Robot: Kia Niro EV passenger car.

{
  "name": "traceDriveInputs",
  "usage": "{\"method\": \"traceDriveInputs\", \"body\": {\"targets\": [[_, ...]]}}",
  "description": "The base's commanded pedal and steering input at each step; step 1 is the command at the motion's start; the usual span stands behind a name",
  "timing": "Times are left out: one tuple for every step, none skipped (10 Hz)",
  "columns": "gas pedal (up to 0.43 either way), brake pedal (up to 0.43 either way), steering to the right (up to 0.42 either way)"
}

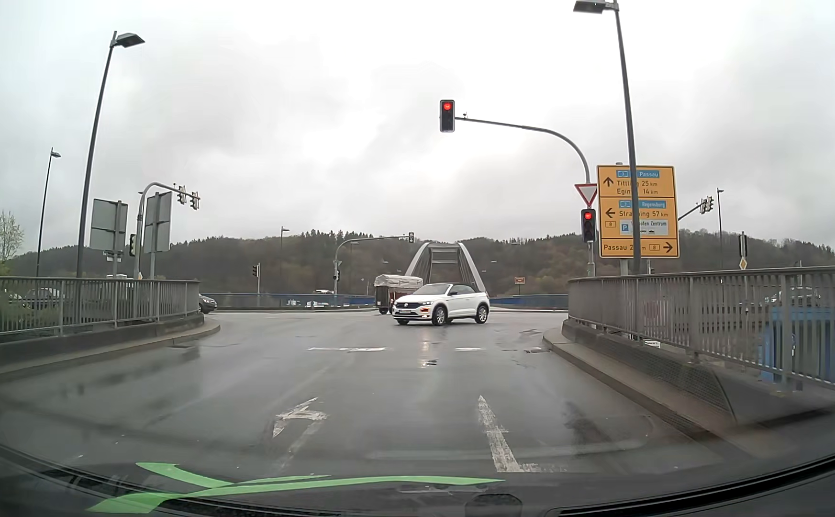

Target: Follow the waypoints while adhering to traffic rules and regulations

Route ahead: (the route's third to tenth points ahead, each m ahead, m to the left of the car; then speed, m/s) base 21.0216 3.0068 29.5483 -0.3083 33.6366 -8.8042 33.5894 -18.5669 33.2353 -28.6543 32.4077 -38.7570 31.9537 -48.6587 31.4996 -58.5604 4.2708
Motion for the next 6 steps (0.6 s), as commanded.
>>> {"method": "traceDriveInputs", "body": {"targets": [[0.0,0.061,0.015],[0.0,0.043,0.015],[0.0,0.024,0.016],[0.0,0.03,0.016],[0.0,0.055,0.014],[0.0,0.134,0.013]]}}
